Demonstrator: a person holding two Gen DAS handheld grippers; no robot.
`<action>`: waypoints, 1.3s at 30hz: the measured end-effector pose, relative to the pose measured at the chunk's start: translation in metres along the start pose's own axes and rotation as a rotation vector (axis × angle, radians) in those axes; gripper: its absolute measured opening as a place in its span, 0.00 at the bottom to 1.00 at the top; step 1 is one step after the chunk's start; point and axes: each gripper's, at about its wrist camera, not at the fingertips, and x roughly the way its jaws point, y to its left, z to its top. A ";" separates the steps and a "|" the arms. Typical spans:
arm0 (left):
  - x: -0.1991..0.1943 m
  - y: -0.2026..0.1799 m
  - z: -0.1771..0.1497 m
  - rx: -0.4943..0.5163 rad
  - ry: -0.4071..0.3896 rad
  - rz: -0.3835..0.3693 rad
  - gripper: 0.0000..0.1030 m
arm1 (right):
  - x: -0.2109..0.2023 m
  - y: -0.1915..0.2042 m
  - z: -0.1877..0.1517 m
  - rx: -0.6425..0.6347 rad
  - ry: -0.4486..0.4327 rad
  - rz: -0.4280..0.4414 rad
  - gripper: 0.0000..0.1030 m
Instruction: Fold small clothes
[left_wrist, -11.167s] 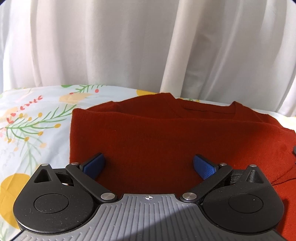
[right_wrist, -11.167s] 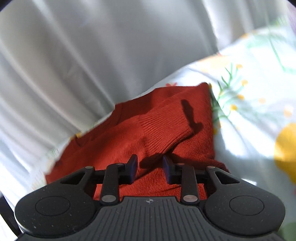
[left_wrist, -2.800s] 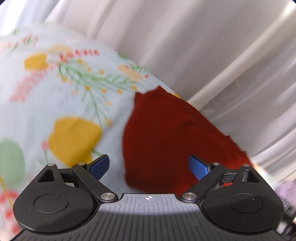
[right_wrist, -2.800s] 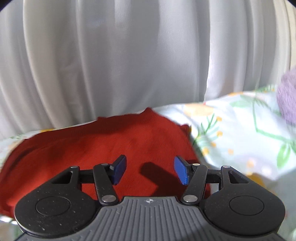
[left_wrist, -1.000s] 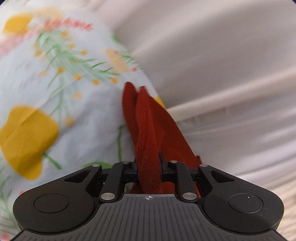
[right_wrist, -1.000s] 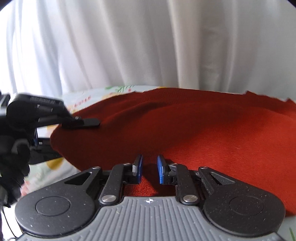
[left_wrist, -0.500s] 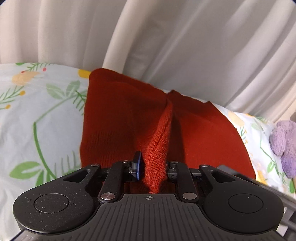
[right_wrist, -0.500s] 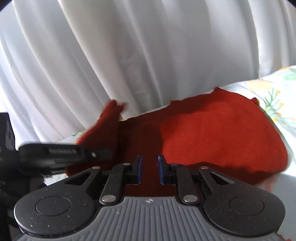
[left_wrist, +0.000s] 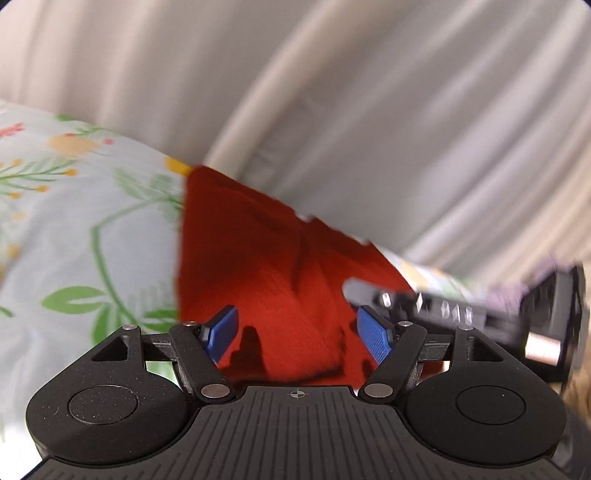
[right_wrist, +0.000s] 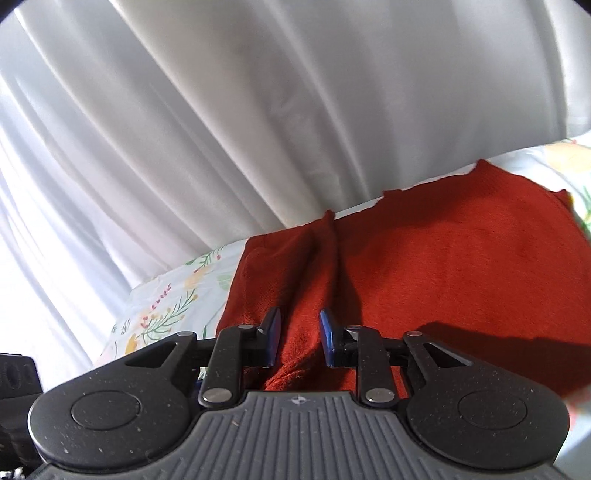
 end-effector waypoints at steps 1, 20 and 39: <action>0.004 0.006 0.003 -0.037 -0.005 0.027 0.73 | 0.005 0.003 -0.001 -0.020 0.015 0.008 0.22; 0.037 0.033 0.001 -0.247 0.045 0.105 0.78 | 0.070 -0.033 0.036 0.183 0.148 0.120 0.57; 0.057 0.016 0.024 -0.187 0.039 0.099 0.77 | 0.029 0.027 0.030 -0.385 -0.039 -0.160 0.12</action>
